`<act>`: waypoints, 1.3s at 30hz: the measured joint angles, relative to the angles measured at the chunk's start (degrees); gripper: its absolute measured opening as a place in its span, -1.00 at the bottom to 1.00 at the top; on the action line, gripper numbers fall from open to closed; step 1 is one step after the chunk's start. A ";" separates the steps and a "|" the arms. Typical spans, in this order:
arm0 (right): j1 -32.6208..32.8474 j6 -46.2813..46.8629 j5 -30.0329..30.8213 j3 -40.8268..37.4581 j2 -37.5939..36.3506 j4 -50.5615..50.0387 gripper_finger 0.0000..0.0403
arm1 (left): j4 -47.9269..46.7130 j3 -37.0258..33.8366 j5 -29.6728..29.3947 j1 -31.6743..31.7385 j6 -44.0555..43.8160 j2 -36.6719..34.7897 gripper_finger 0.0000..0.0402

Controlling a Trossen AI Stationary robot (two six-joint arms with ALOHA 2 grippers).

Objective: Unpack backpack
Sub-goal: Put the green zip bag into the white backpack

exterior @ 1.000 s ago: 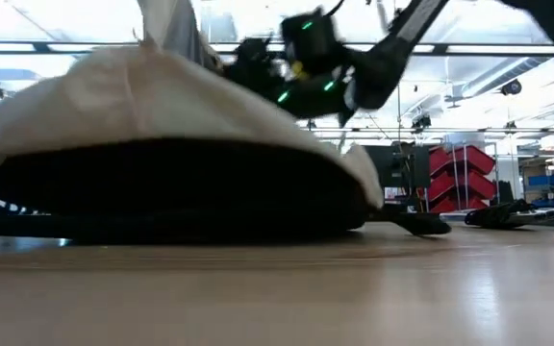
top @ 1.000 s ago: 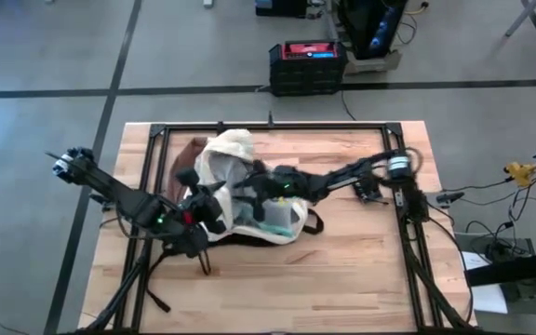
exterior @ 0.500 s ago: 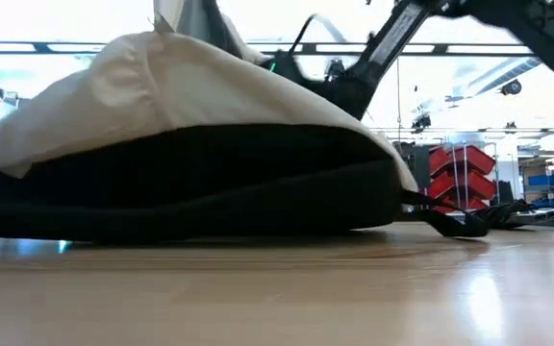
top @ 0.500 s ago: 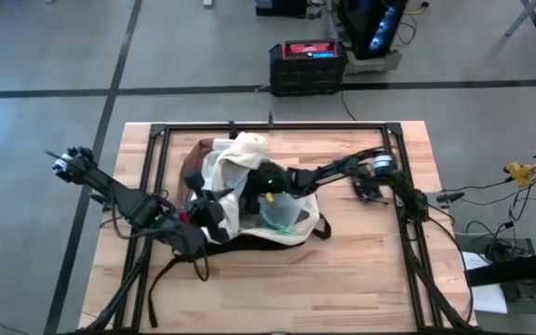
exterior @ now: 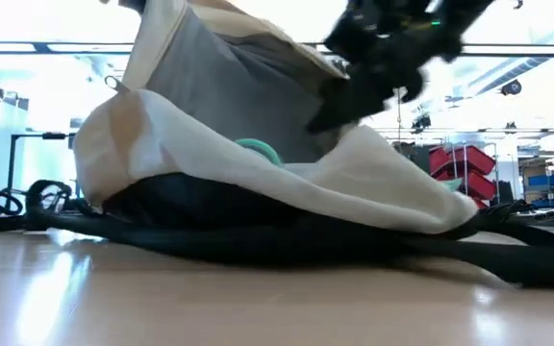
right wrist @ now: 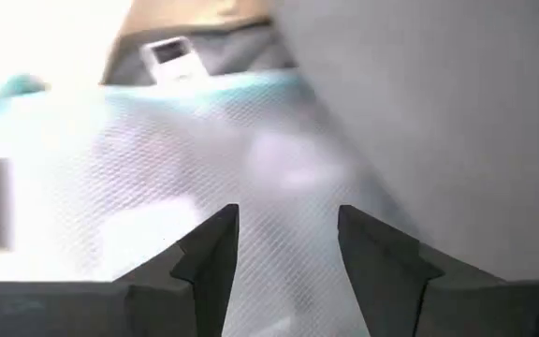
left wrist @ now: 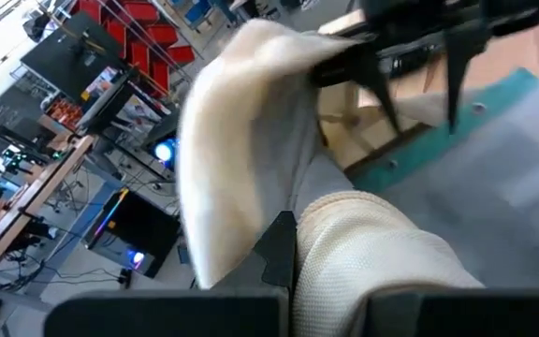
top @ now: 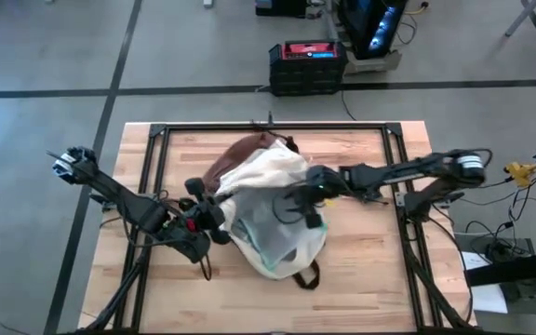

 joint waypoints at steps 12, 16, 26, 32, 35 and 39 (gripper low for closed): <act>13.91 6.40 -6.91 -3.28 5.58 9.56 -0.22 | 18.56 -3.77 -0.73 8.68 7.98 0.99 -0.99; 16.49 6.75 -6.87 -1.99 13.08 14.22 -0.19 | 21.22 -3.78 -0.56 12.80 8.10 1.49 -0.99; 13.95 -1.24 45.61 7.48 23.22 1.65 -0.28 | 27.54 -3.73 6.75 7.28 9.04 2.19 -0.99; 12.01 -2.72 20.83 8.56 19.17 9.96 -0.35 | 27.86 -3.64 5.29 3.09 8.58 2.30 -0.99; 10.61 -4.15 14.88 8.49 20.28 16.62 -0.40 | 28.90 -3.64 5.37 3.18 8.58 3.34 -0.99; 11.55 -7.80 8.41 9.19 20.94 12.40 -0.45 | 27.86 -3.64 5.38 3.31 8.62 4.08 -0.99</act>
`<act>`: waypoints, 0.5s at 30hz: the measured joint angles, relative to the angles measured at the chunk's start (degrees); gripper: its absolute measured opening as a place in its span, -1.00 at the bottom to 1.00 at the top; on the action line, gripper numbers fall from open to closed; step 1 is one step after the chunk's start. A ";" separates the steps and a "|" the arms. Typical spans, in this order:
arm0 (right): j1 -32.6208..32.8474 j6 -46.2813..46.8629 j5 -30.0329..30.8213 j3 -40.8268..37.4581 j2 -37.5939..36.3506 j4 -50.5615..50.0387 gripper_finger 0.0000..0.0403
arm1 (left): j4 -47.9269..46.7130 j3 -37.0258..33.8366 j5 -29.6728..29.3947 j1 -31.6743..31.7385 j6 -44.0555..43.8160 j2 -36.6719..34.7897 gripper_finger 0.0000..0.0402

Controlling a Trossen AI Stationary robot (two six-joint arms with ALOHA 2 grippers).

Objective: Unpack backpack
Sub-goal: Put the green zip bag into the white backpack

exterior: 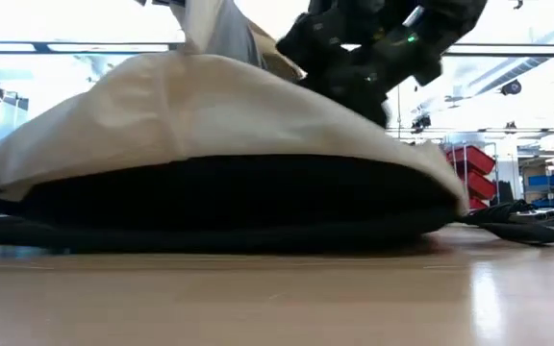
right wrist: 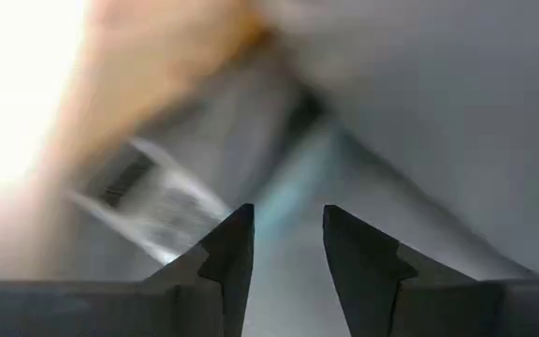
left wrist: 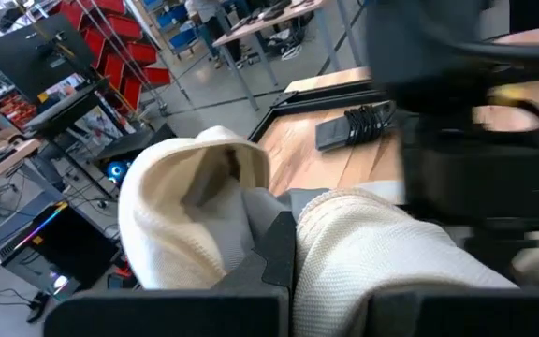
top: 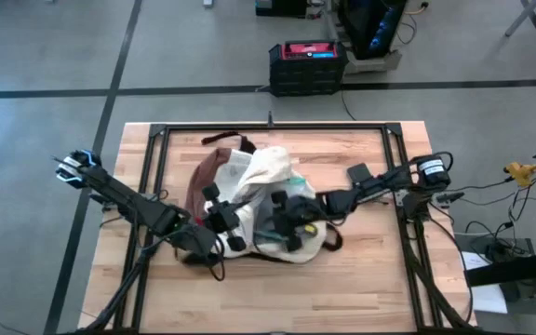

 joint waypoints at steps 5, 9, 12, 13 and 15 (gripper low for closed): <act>1.10 0.67 12.71 1.14 -5.05 -15.67 -0.48 | -2.86 0.02 -0.04 -0.67 -0.57 0.01 -0.99; 0.81 7.19 20.32 0.92 -9.24 -29.18 -0.49 | -3.66 0.02 -0.90 -0.77 -0.69 0.00 -0.99; -0.35 14.26 15.18 0.76 -10.21 -30.04 -0.46 | -3.24 0.02 -1.78 -0.57 -1.06 0.42 -0.99; -0.36 16.31 15.22 0.79 -10.17 -30.72 -0.43 | -3.10 0.02 -1.78 -0.42 -1.50 0.91 -0.99; -0.20 20.65 18.56 0.75 -9.55 -33.97 -0.37 | -2.36 0.02 -1.80 -0.23 -2.24 1.88 -0.99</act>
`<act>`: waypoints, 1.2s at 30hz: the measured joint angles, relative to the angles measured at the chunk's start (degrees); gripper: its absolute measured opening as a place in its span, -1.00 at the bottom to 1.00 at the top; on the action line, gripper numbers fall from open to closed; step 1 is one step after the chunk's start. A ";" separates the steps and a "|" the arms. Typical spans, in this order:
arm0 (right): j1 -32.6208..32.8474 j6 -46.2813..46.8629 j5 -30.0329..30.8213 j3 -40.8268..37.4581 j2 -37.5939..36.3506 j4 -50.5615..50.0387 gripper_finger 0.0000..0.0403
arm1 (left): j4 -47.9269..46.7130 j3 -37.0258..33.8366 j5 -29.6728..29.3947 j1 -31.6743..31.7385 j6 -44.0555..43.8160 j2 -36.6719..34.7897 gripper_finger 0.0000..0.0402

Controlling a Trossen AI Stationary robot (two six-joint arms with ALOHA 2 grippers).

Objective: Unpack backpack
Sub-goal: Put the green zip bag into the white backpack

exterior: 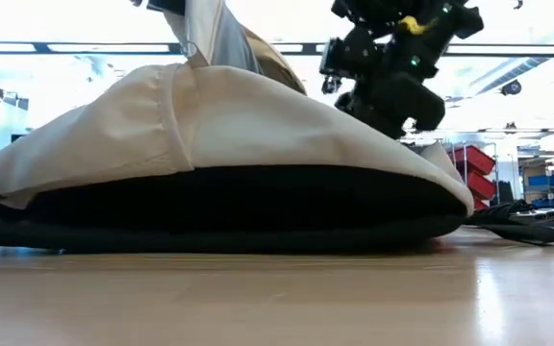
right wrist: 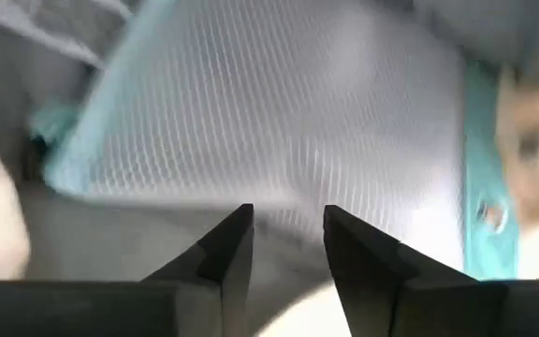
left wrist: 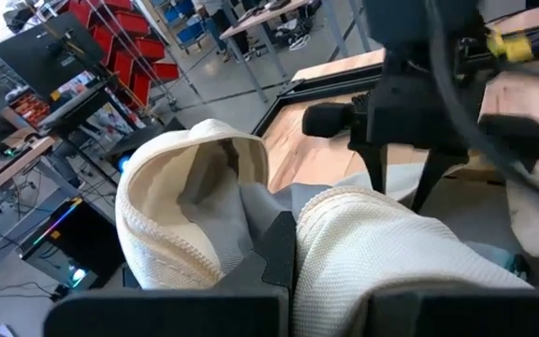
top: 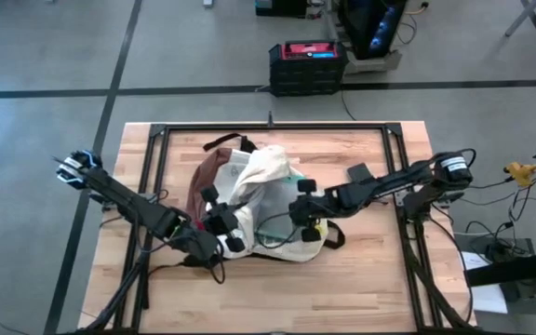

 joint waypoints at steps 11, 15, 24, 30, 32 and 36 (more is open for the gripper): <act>-0.77 14.85 6.84 -0.05 6.85 -8.56 0.01 | 0.69 -0.02 -1.51 0.15 -0.84 3.49 -0.99; -2.59 19.15 17.10 -0.02 8.95 -14.80 -0.15 | 0.03 -0.12 -1.76 -0.77 -1.44 3.50 -0.99; -3.60 18.42 26.37 -0.07 -1.15 -19.18 -0.95 | -8.69 -0.13 -1.84 -2.95 -9.68 3.52 -0.99; -3.72 18.57 21.69 -0.07 -13.21 -18.83 -0.98 | -13.14 -0.31 -1.70 -3.02 -14.94 3.51 -0.99; -3.80 17.86 14.67 -0.32 -14.95 -16.88 -0.99 | -12.81 -0.31 -1.76 -3.02 -14.94 3.51 -0.99; -3.80 19.76 5.54 -0.64 -14.07 -16.30 -0.85 | -12.19 -0.35 -2.80 -2.99 -14.94 3.51 -0.99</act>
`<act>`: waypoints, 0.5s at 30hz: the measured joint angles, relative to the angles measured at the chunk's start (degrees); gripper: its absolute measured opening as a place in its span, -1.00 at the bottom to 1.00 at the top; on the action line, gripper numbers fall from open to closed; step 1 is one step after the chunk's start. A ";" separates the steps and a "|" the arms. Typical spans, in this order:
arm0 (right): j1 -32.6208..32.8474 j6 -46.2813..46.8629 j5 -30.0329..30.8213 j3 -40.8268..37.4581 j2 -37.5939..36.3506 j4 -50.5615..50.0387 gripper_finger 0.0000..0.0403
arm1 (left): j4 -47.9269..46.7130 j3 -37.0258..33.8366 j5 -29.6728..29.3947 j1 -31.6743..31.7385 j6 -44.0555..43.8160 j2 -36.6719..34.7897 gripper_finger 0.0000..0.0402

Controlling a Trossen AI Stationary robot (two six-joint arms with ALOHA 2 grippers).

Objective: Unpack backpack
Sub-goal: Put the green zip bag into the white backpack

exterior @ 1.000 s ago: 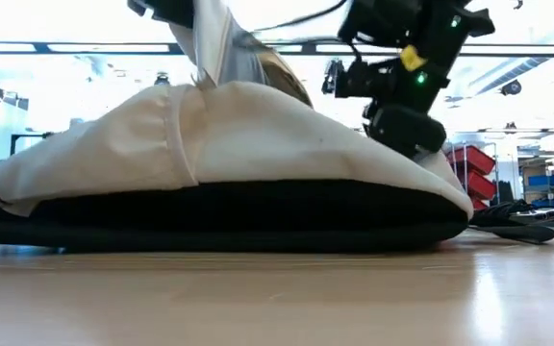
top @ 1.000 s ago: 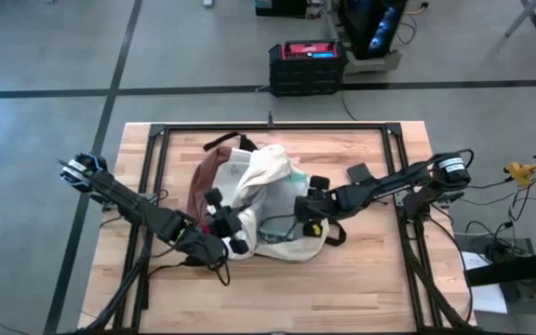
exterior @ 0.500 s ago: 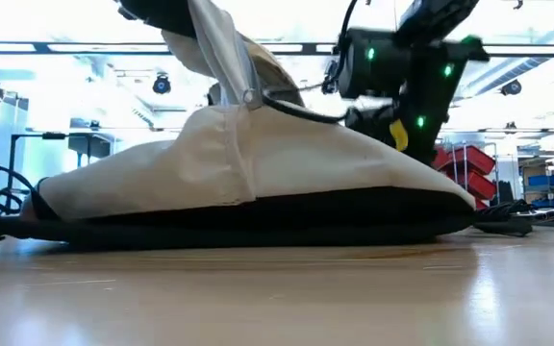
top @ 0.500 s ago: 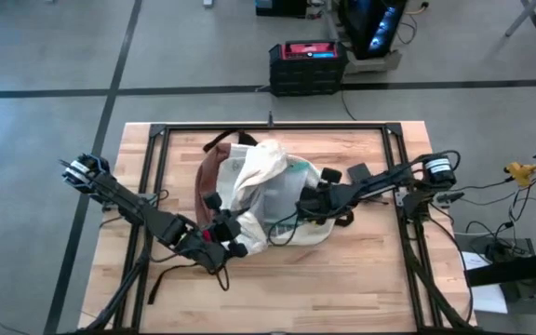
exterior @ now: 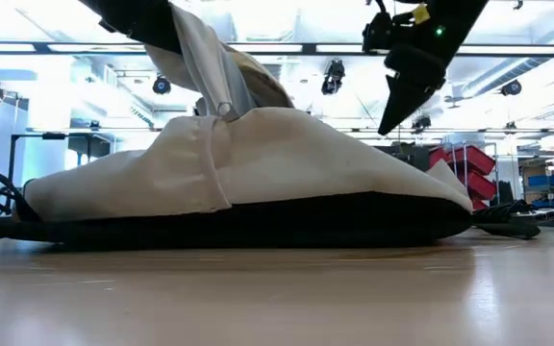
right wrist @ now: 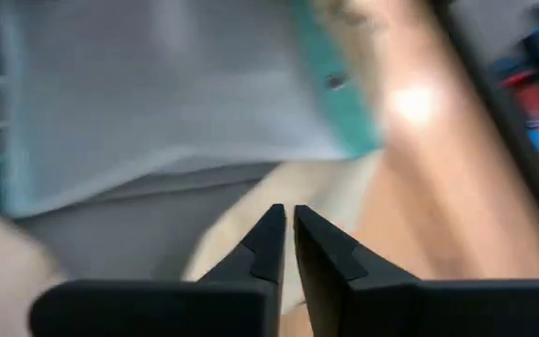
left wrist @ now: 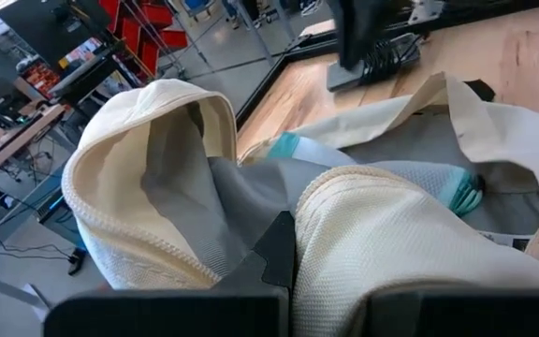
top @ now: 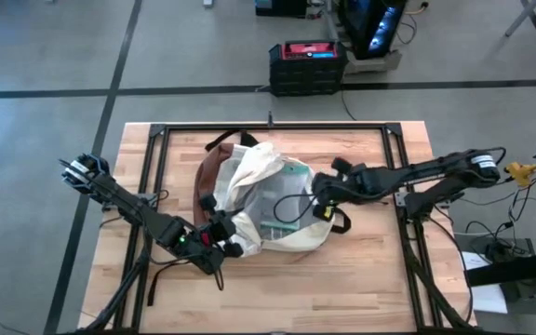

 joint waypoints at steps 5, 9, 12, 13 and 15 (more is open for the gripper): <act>-2.02 2.84 -2.48 0.30 5.43 -0.01 -0.35 | 0.87 0.00 3.06 0.07 0.00 -0.02 -0.99; -4.89 2.60 -5.29 1.04 10.99 0.11 0.04 | 1.16 0.00 4.87 0.07 -1.22 -0.02 -0.99; -6.58 2.28 -10.02 1.20 15.33 0.05 0.22 | 0.90 0.00 6.49 -0.01 -2.50 -0.02 -0.99; -6.91 1.81 -10.92 1.20 16.64 -0.08 0.25 | 0.75 0.00 6.78 -0.06 -2.93 -0.02 -0.99; -7.46 1.93 -11.01 1.20 18.56 -0.40 0.26 | 0.47 0.00 7.64 -0.20 -3.61 -0.04 -0.99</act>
